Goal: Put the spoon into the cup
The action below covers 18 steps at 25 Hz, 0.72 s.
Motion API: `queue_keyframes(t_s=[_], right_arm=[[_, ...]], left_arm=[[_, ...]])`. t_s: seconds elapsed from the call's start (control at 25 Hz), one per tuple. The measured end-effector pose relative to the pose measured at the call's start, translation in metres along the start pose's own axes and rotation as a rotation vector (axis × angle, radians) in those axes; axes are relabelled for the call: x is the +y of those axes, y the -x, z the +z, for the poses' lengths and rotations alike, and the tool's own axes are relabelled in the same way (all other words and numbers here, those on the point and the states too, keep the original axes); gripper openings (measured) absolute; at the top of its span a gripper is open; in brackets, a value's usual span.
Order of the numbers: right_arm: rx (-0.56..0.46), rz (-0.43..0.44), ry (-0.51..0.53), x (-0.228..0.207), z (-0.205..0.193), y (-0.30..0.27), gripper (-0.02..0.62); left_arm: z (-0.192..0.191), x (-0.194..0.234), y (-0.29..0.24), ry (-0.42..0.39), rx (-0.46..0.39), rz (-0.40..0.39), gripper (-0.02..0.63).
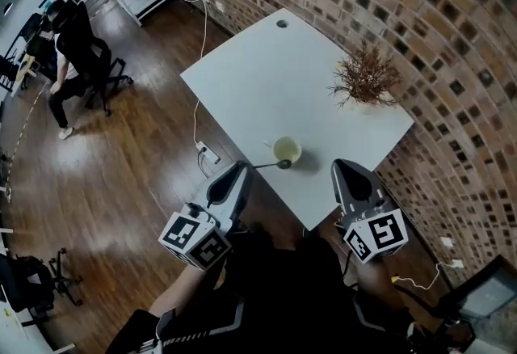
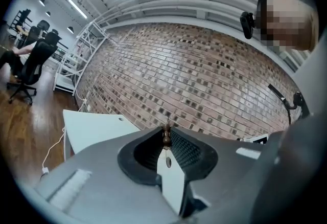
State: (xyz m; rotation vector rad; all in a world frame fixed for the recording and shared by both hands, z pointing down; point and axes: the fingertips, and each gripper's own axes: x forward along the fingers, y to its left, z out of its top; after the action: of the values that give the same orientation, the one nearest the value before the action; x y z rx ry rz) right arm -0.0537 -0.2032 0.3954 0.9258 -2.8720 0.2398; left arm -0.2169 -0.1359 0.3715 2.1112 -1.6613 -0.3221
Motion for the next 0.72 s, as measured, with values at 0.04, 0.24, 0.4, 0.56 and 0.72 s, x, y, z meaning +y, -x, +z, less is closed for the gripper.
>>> queue_keyframes(t_s=[0.04, 0.24, 0.4, 0.56, 0.72], right_arm=[[0.008, -0.025, -0.008, 0.002, -0.003, -0.004, 0.006], [0.017, -0.133, -0.019, 0.014, -0.006, -0.012, 0.006], [0.018, -0.154, -0.013, 0.017, -0.004, -0.016, 0.006], [0.014, -0.157, -0.02, 0.005, -0.007, -0.021, 0.006], [0.002, -0.146, 0.006, -0.011, -0.002, -0.026, 0.006]], left_arm=[[0.001, 0.008, -0.001, 0.008, 0.002, -0.017, 0.04], [0.007, 0.04, -0.008, 0.021, 0.024, -0.089, 0.04], [0.004, 0.058, -0.021, 0.03, 0.04, -0.11, 0.04], [0.01, 0.058, -0.04, 0.013, 0.056, -0.105, 0.04], [-0.004, 0.043, -0.057, -0.009, 0.081, -0.153, 0.04]])
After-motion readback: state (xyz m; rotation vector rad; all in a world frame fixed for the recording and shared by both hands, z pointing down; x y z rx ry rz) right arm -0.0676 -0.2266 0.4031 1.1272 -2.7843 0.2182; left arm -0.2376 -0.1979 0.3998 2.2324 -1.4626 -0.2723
